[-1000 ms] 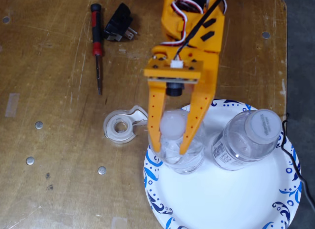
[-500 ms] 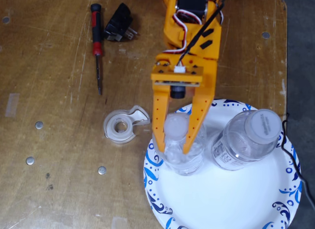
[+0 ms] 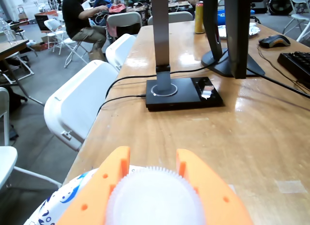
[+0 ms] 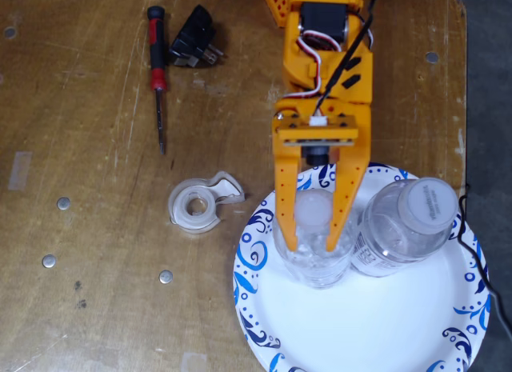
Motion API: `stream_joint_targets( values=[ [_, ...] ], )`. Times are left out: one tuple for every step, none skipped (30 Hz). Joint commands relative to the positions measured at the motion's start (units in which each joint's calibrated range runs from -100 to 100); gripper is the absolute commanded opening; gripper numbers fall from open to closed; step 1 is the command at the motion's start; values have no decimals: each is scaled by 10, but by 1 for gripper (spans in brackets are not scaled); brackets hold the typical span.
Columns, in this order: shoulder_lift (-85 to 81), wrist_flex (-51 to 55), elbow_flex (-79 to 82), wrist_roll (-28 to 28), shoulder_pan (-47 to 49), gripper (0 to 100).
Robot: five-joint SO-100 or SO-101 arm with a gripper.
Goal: Move the bottles to the plate
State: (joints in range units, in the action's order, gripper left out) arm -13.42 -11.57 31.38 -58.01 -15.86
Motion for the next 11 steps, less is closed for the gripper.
stream_joint_targets(
  values=[
    [-30, -12, -2, 4, 8, 4],
    [-30, -12, -2, 4, 8, 4],
    [-29, -12, -2, 4, 8, 4],
    [-29, -12, 1, 4, 7, 4],
    [-29, -12, 5, 4, 6, 4],
    [-29, -12, 9, 4, 6, 4],
    [-30, -12, 10, 4, 5, 4],
    [-30, -12, 13, 4, 4, 4],
    [-30, -12, 15, 4, 1, 4],
    [-30, -12, 16, 4, -3, 4],
    [-30, -12, 17, 9, -4, 4]
  ],
)
